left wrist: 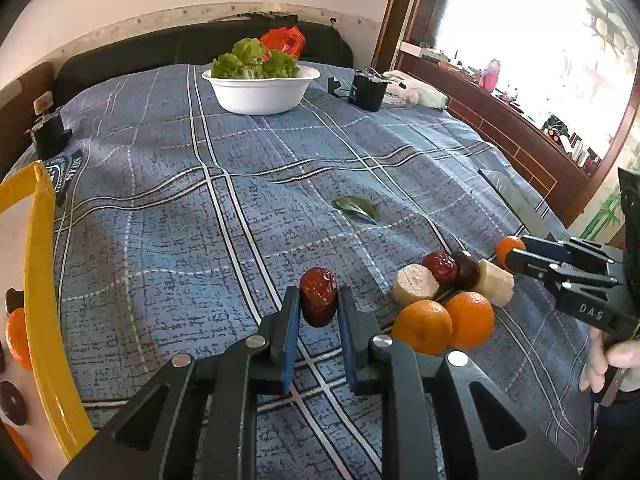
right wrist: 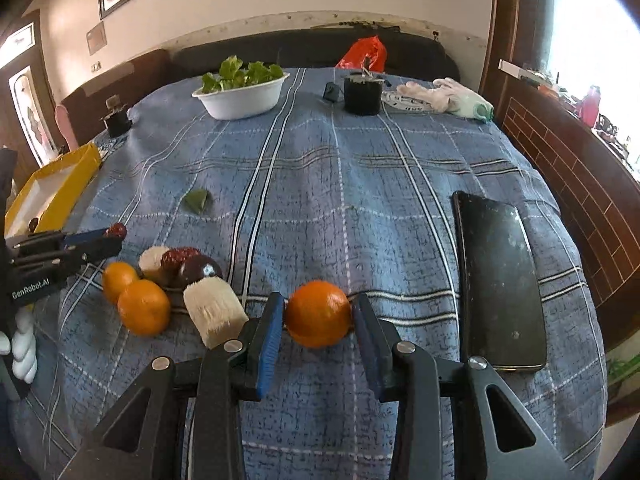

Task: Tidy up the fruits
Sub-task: 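Grasp a red dried date with the left tool while the right tool grasps an orange, then carry the red date and the orange over the yellow-rimmed tray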

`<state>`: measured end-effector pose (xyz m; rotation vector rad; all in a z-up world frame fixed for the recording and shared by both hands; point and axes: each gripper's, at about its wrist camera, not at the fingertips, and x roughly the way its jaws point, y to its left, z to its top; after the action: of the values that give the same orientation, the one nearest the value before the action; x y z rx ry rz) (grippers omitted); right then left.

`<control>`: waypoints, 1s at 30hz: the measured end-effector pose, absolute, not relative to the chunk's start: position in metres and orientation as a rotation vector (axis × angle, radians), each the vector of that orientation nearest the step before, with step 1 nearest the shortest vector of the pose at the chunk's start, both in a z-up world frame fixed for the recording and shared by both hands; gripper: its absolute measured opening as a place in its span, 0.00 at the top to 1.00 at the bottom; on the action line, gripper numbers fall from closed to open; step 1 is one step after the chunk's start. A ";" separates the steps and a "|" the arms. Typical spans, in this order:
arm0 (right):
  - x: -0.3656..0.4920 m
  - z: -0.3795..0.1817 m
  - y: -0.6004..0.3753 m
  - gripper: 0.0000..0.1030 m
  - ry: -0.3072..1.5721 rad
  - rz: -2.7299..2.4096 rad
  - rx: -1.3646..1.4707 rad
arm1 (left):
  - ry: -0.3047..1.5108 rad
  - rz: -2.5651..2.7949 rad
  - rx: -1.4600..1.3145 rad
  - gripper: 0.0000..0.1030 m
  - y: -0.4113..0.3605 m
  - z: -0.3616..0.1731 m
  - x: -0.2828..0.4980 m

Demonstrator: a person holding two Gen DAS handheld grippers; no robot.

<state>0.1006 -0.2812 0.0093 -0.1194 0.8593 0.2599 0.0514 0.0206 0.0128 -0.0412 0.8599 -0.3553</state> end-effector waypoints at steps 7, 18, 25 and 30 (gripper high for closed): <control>0.096 0.035 -0.278 0.66 0.788 0.269 -0.064 | 0.834 -0.363 -0.054 0.83 0.022 0.017 0.048; 0.130 0.059 -0.187 0.65 0.720 0.437 0.086 | 0.794 -0.289 -0.054 0.83 0.029 0.022 0.046; 0.130 0.037 -0.182 0.65 0.701 0.513 0.117 | 0.775 -0.273 -0.036 0.83 0.029 0.026 0.043; 0.125 0.039 -0.184 0.65 0.685 0.538 0.122 | 0.751 -0.271 -0.015 0.83 0.026 0.031 0.040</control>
<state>0.1252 -0.1838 0.0388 0.1222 0.6851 0.5382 0.0399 0.0261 0.0307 -0.0149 0.7508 -0.2713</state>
